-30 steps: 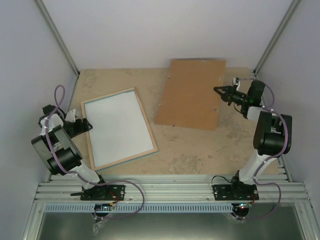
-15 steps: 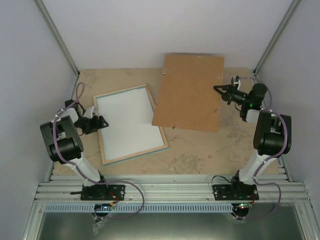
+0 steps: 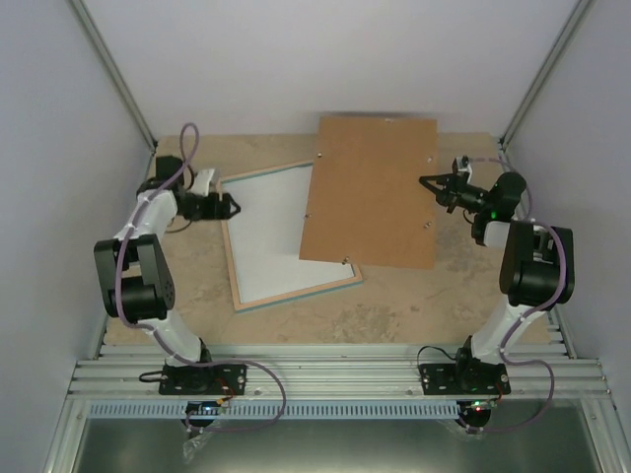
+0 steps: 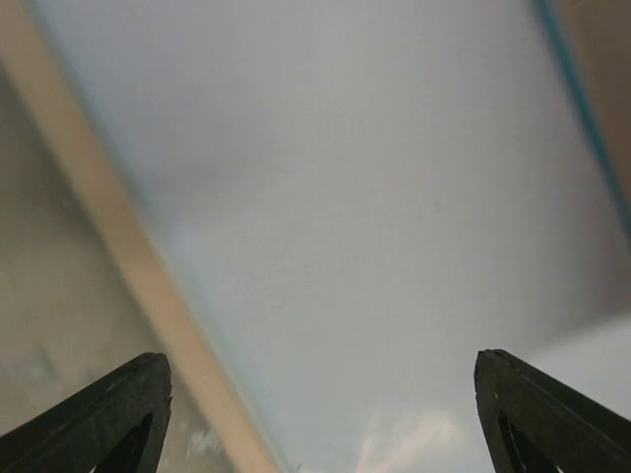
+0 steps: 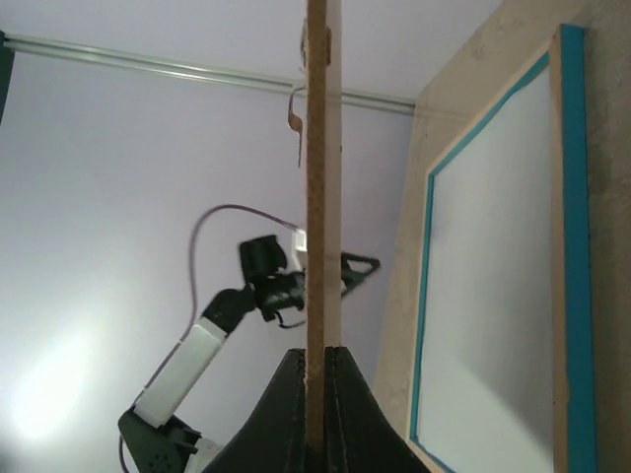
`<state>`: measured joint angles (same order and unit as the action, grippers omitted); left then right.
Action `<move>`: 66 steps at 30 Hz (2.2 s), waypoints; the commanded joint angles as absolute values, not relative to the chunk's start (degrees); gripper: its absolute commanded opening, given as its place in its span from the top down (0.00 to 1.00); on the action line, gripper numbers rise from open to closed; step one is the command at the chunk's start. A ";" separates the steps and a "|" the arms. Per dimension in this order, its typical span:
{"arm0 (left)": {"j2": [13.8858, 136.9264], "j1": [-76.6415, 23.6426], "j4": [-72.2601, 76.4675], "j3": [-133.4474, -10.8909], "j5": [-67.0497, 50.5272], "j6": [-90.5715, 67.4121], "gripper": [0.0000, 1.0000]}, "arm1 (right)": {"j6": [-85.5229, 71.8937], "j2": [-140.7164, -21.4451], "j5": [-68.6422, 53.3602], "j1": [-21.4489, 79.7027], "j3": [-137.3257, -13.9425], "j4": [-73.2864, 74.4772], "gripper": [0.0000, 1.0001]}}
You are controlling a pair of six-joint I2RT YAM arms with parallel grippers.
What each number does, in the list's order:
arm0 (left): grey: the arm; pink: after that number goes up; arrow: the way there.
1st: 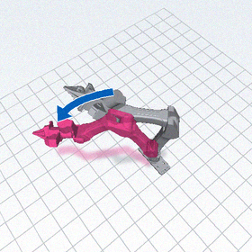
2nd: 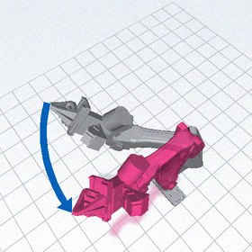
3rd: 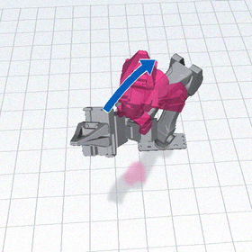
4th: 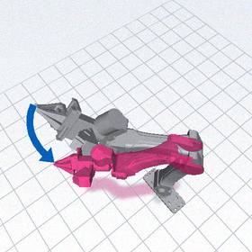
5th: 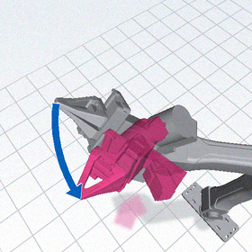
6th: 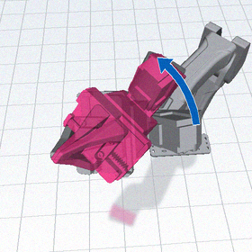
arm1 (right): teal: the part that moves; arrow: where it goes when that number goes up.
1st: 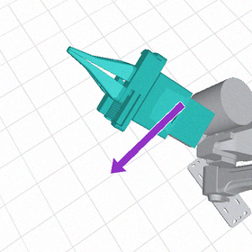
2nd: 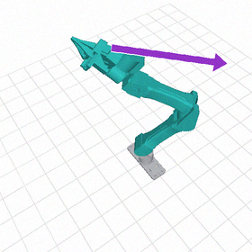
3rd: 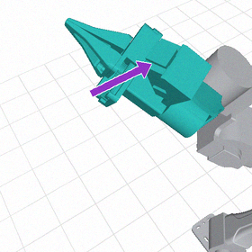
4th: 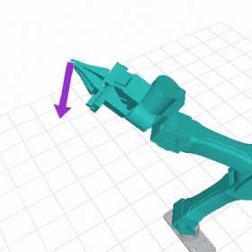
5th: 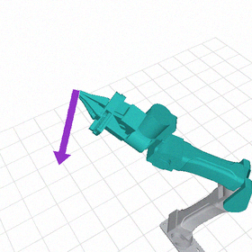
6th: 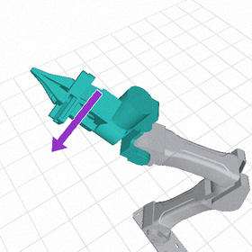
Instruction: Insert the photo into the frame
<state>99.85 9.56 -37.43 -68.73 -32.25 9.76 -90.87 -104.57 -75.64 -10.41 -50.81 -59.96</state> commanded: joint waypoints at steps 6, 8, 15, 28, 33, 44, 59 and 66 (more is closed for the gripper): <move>101.00 -1.97 -32.04 -85.53 -52.39 -4.64 0.15 | -95.44 -105.03 -76.97 -8.19 -50.09 -68.33 0.99; 102.54 -5.23 -29.60 -86.76 -55.30 -8.82 0.14 | -95.89 -104.88 -77.31 -7.82 -50.26 -68.88 0.99; 105.09 -11.33 -19.85 -84.52 -60.04 -20.40 0.14 | -96.83 -103.01 -77.37 -6.01 -49.47 -70.51 0.99; 99.91 -13.53 -8.17 -76.53 -65.48 -32.44 0.86 | -82.21 -103.37 -77.32 -5.82 -48.09 -52.83 0.97; 98.34 -13.89 3.16 -71.54 -66.79 -39.30 1.00 | -75.18 -104.28 -78.81 -5.80 -49.30 -46.15 0.92; 104.61 -10.02 5.53 -68.44 -68.21 -47.88 1.00 | -42.77 -104.22 -80.56 -3.84 -60.12 -6.88 0.83; 105.38 -6.78 -7.76 -70.53 -60.66 -36.01 0.87 | -41.94 -108.68 -80.87 -2.58 -64.17 -0.72 0.99; 104.96 -5.89 -17.01 -70.96 -53.01 -25.32 0.62 | -54.48 -111.29 -81.70 -2.11 -59.87 -15.62 0.99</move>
